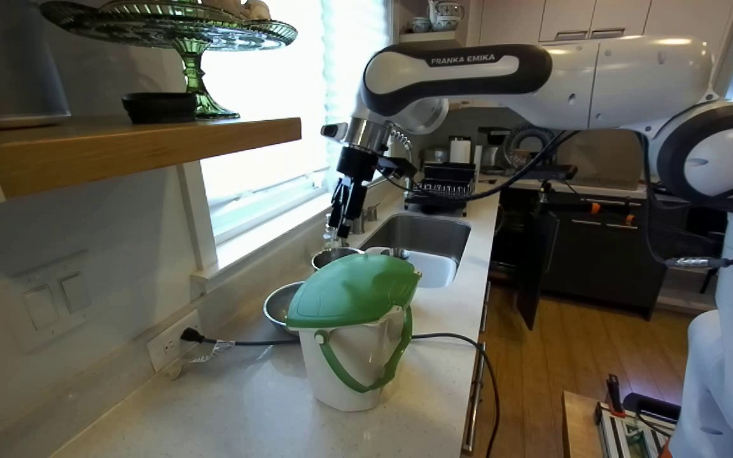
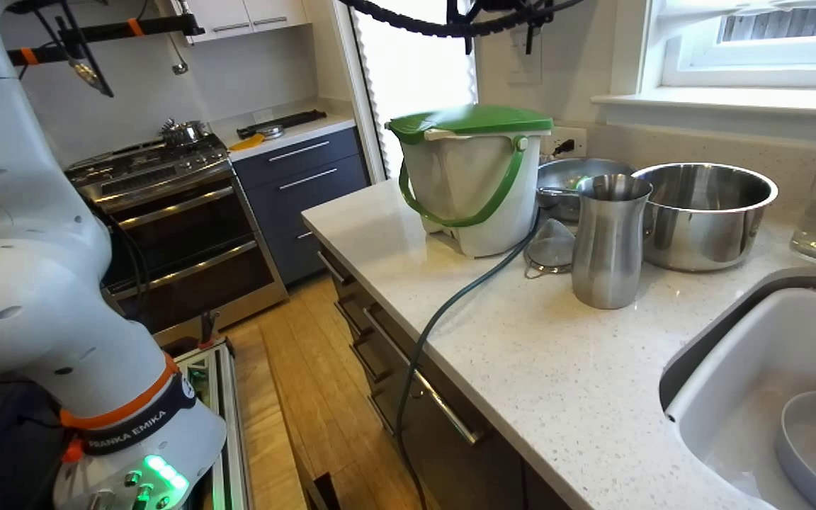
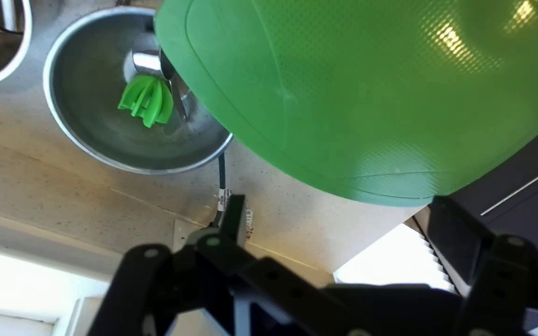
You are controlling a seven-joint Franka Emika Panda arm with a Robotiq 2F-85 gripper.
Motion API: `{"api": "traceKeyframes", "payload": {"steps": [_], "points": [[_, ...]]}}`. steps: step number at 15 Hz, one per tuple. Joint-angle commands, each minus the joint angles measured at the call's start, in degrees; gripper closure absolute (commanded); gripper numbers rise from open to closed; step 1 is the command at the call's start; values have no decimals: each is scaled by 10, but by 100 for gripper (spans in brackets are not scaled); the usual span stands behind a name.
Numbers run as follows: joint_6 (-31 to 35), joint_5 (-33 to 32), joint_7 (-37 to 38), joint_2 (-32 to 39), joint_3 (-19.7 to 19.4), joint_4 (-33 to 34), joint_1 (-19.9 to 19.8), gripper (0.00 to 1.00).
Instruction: Open the white and green bin
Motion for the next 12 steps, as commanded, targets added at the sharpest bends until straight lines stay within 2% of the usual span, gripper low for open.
{"api": "traceKeyframes", "payload": {"steps": [1, 6, 7, 12], "points": [[-44, 32, -49, 78, 30, 87, -34, 0], [-69, 55, -64, 145, 67, 158, -61, 0], [-40, 41, -54, 113, 50, 112, -43, 0], [-43, 30, -48, 126, 50, 118, -40, 0]]}}
